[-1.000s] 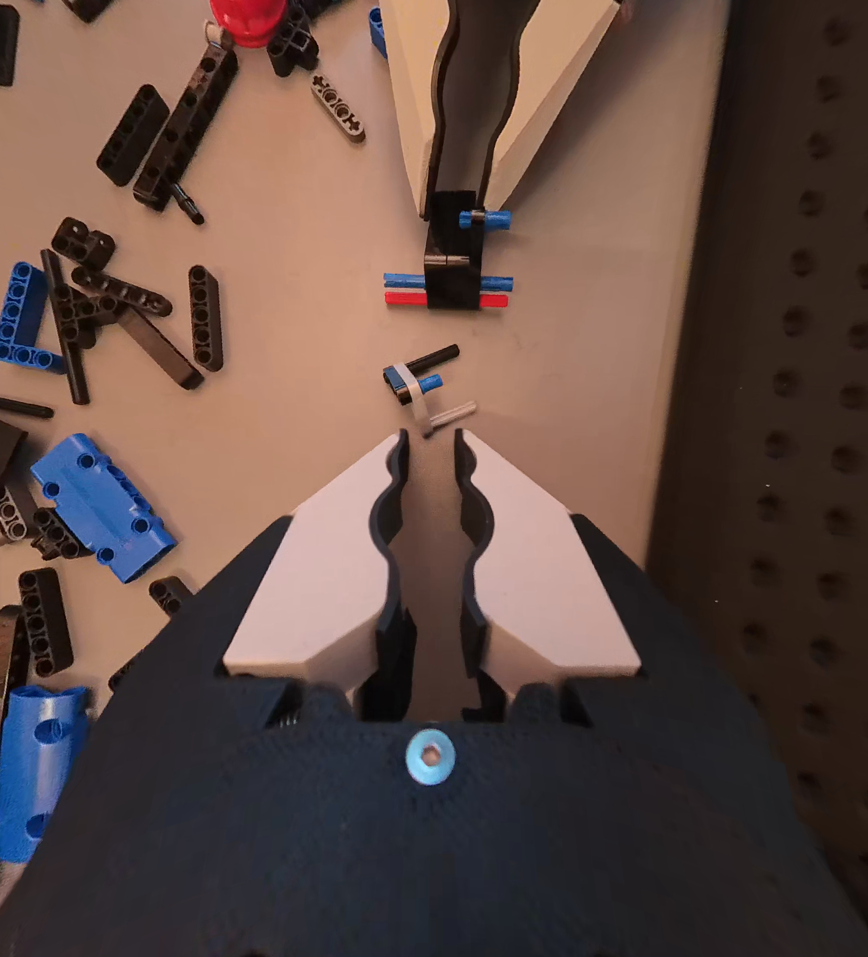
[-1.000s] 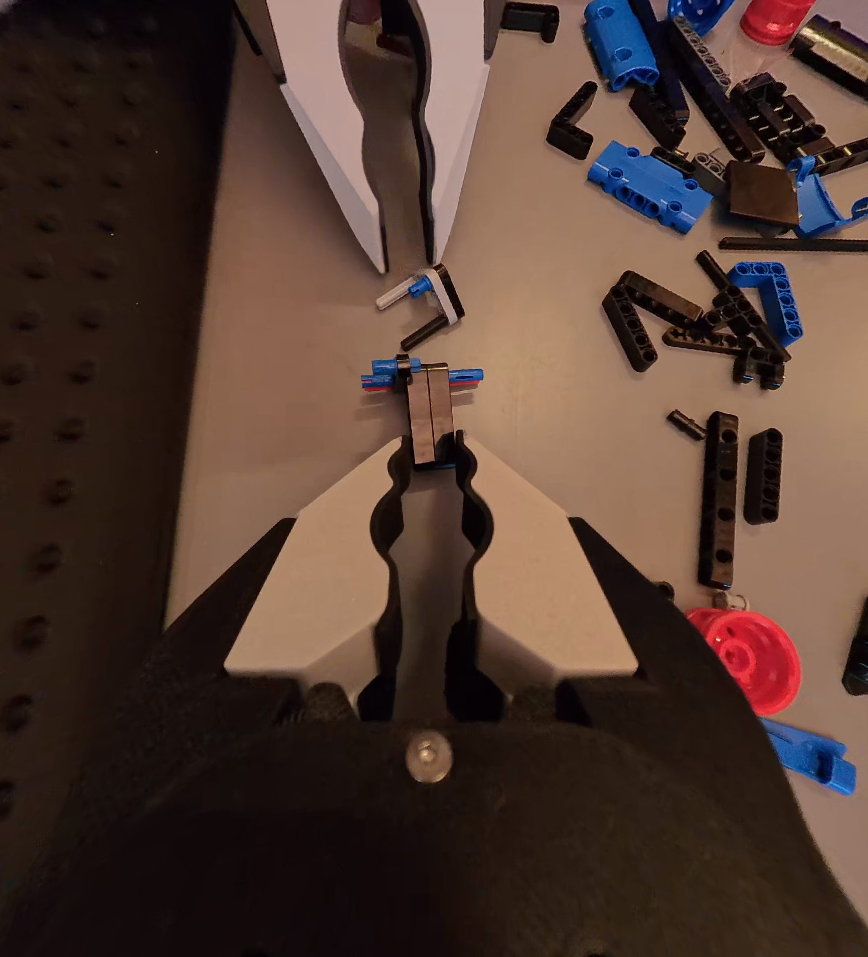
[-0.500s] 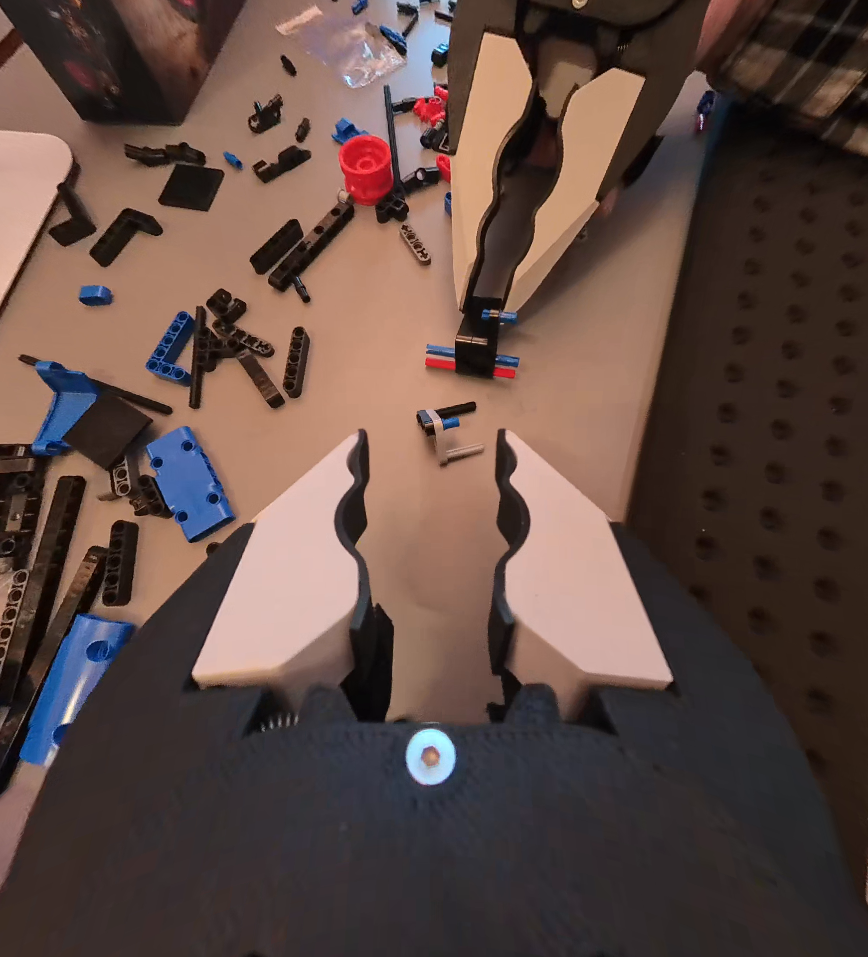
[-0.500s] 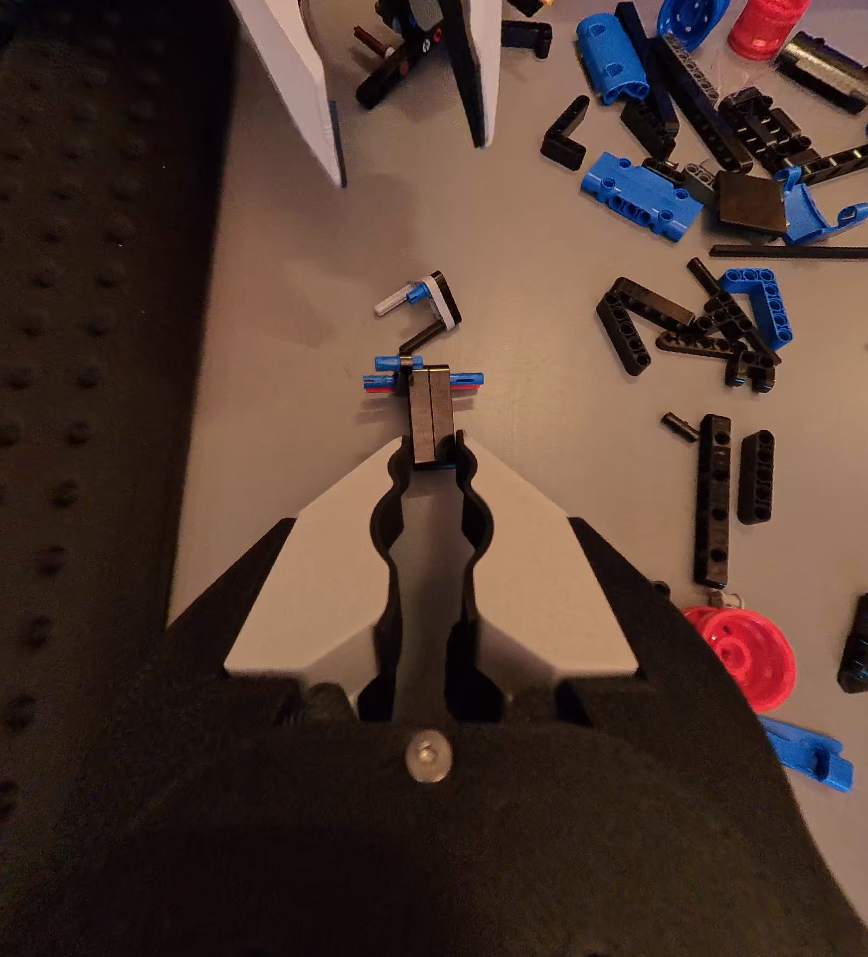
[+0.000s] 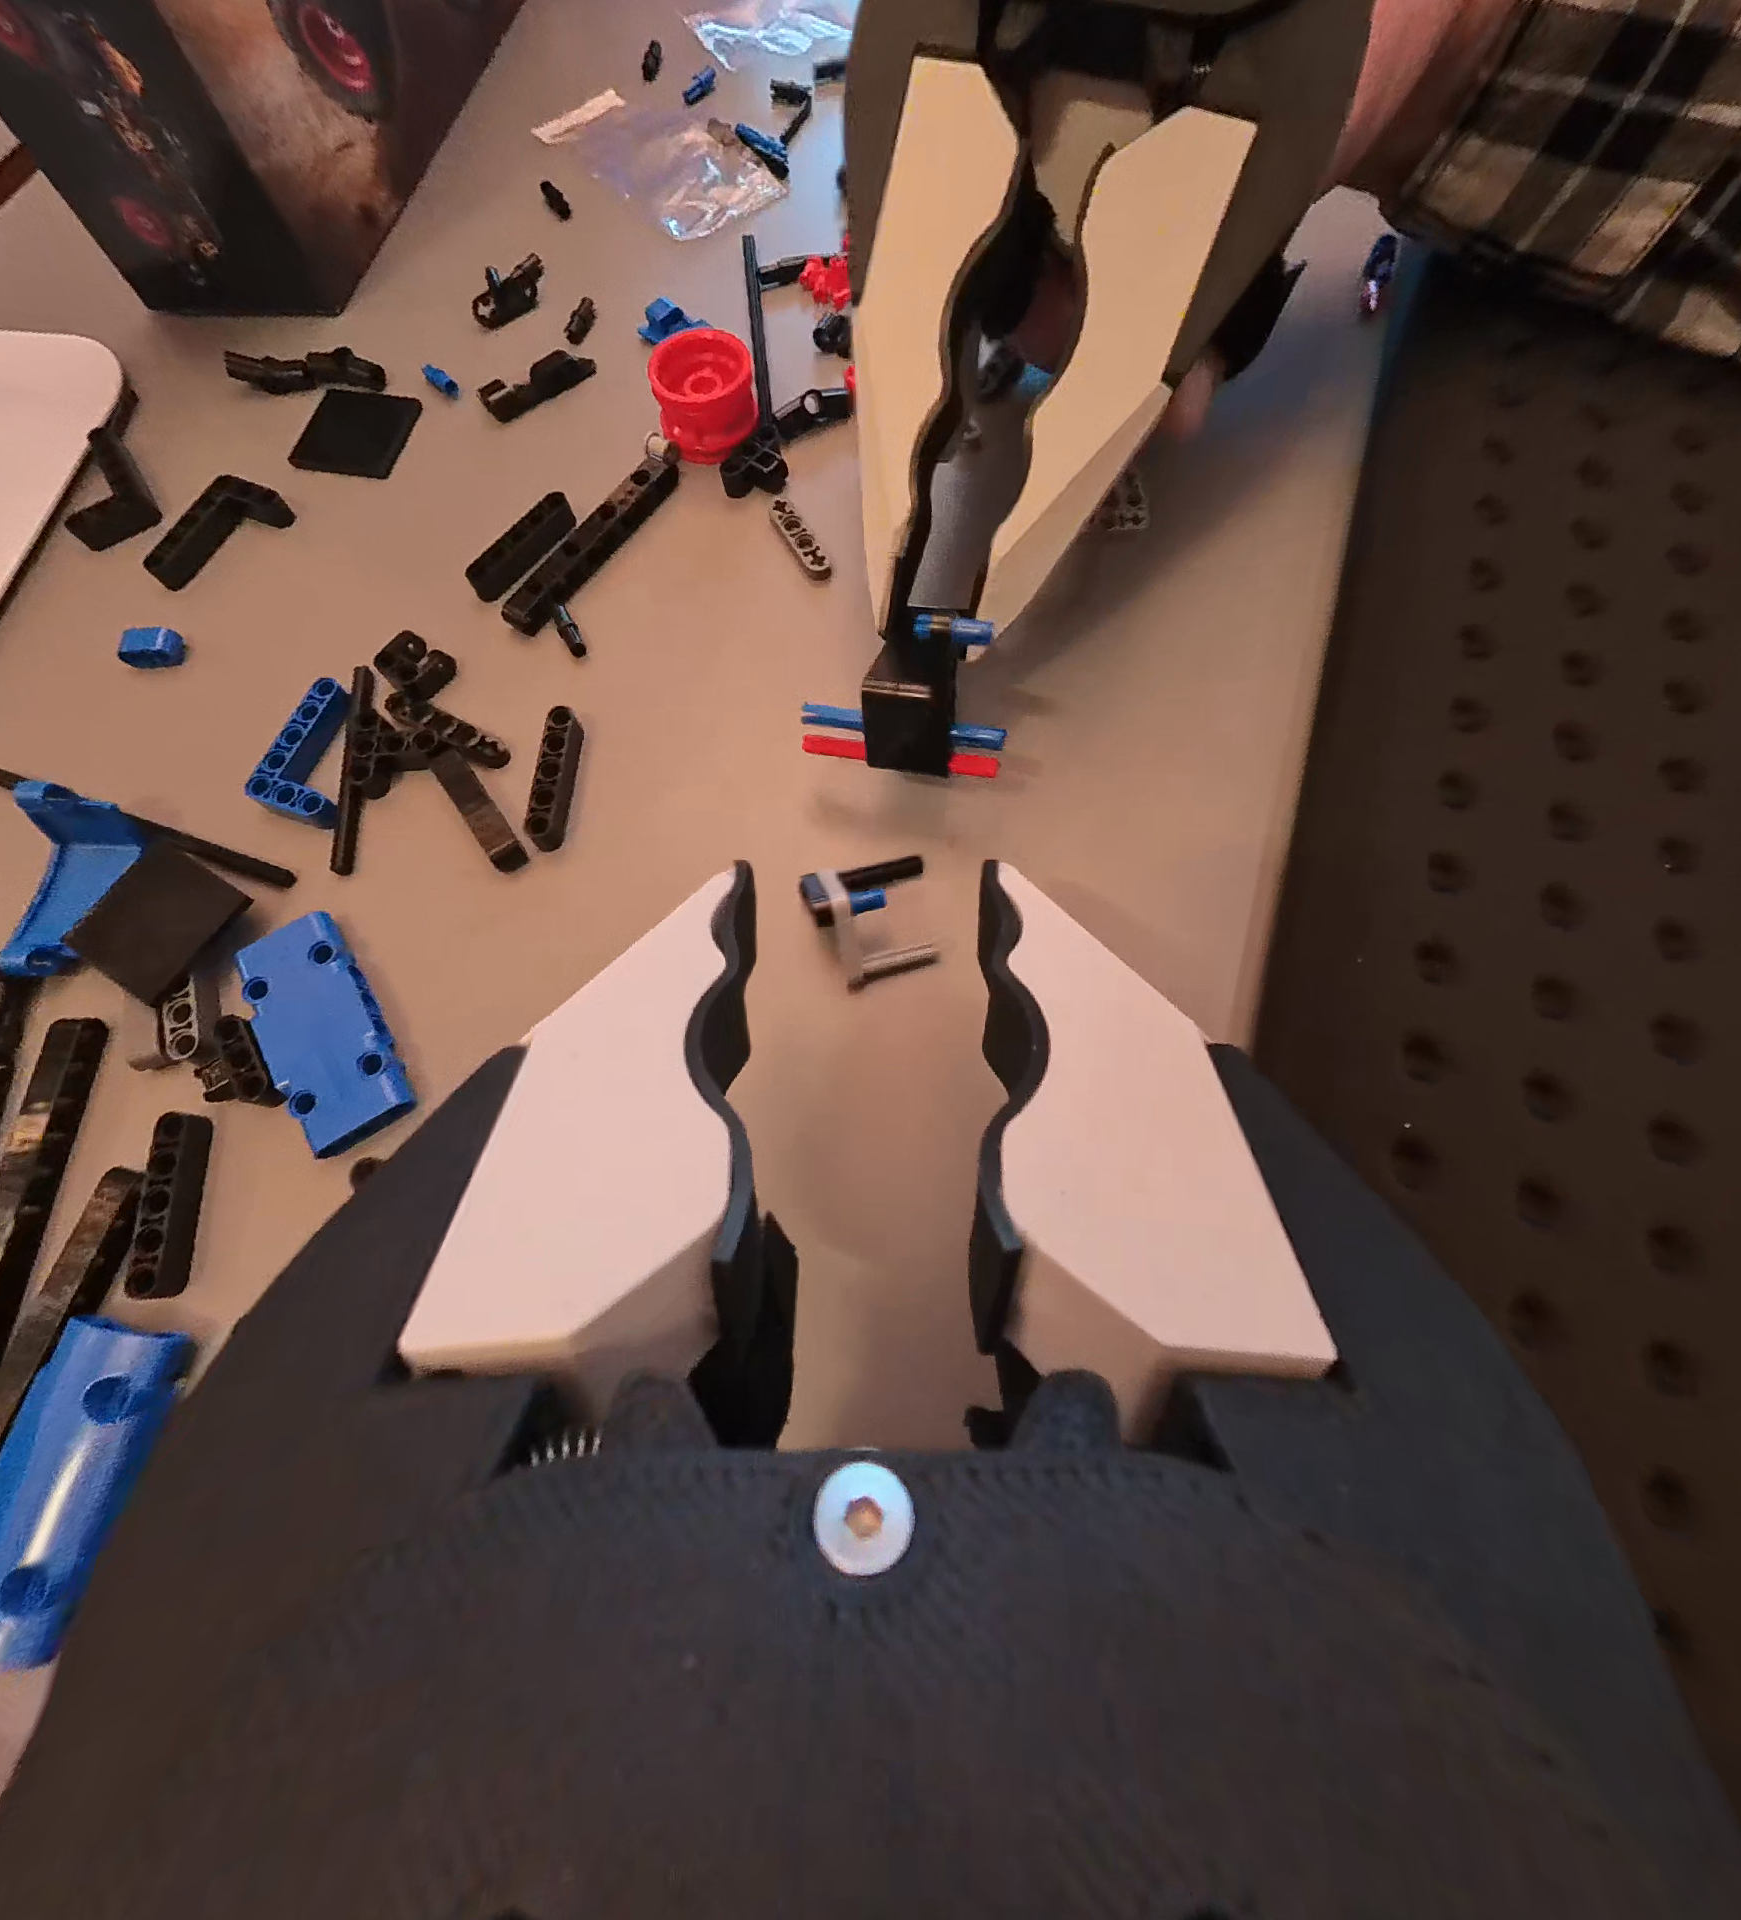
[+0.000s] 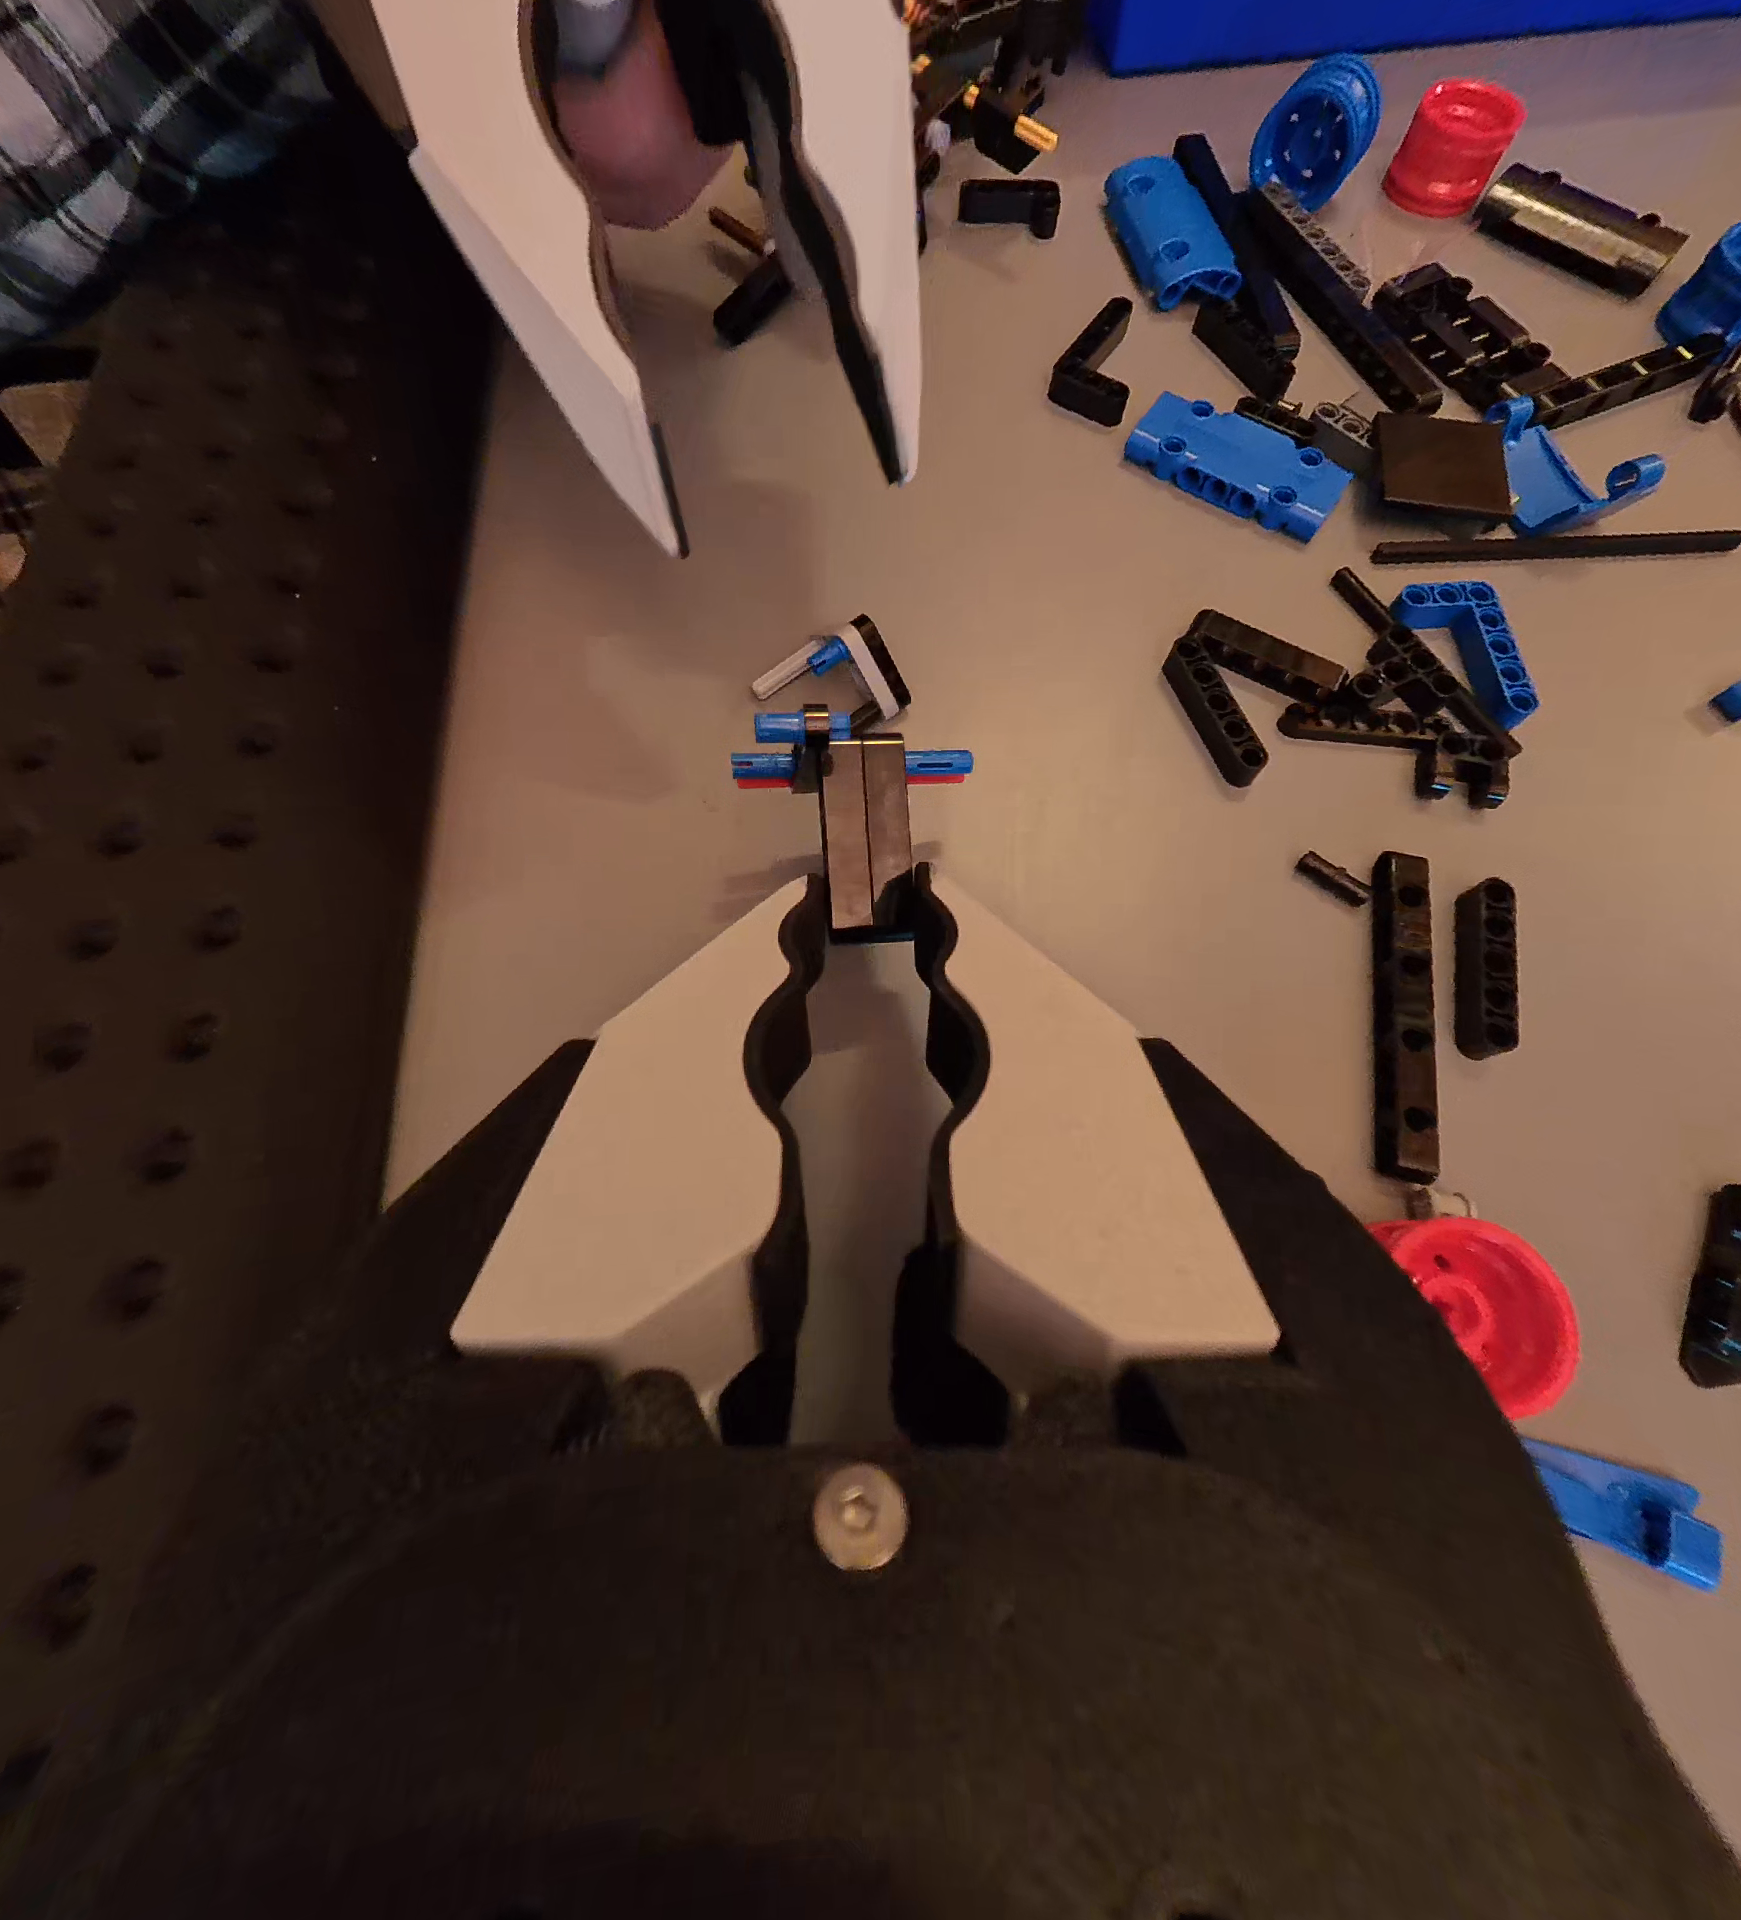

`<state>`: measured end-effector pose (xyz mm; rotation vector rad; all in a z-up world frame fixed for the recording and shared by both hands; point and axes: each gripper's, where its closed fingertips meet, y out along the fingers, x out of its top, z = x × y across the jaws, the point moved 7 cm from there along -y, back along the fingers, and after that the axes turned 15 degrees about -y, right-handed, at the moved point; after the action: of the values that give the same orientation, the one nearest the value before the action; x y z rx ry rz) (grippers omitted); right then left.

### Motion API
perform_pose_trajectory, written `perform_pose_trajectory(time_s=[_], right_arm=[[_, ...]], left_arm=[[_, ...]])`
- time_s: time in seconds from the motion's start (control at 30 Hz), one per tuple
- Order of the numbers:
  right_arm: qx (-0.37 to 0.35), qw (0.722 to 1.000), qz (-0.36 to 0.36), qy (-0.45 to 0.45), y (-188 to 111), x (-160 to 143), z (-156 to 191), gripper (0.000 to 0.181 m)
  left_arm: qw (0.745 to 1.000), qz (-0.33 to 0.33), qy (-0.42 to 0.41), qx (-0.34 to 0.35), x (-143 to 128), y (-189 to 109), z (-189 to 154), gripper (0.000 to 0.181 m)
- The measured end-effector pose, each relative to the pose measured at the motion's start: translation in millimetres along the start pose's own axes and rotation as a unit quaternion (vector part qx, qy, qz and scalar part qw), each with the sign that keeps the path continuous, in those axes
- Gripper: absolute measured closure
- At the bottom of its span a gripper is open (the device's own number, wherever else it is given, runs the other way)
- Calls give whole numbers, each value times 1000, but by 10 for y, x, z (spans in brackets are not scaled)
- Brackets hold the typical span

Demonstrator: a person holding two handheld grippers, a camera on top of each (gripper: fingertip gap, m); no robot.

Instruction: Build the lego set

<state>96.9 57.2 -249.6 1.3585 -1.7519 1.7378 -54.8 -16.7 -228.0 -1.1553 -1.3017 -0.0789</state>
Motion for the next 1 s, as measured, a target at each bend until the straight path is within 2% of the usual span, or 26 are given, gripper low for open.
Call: perform_pose_trajectory(time_s=[0.4,0.57,0.93,1.0], right_arm=[[-11,995,-82,47,-143,131,-84,167],[-4,992,-110,62,-167,183,-87,167],[8,983,-147,106,-175,265,-123,167],[3,982,-152,113,-194,265,-143,167]], left_arm=[[998,-43,43,7,132,124,-217,135],[998,-48,43,13,145,181,-238,138],[995,-92,35,28,213,110,-192,176],[994,-98,38,37,225,90,-180,177]])
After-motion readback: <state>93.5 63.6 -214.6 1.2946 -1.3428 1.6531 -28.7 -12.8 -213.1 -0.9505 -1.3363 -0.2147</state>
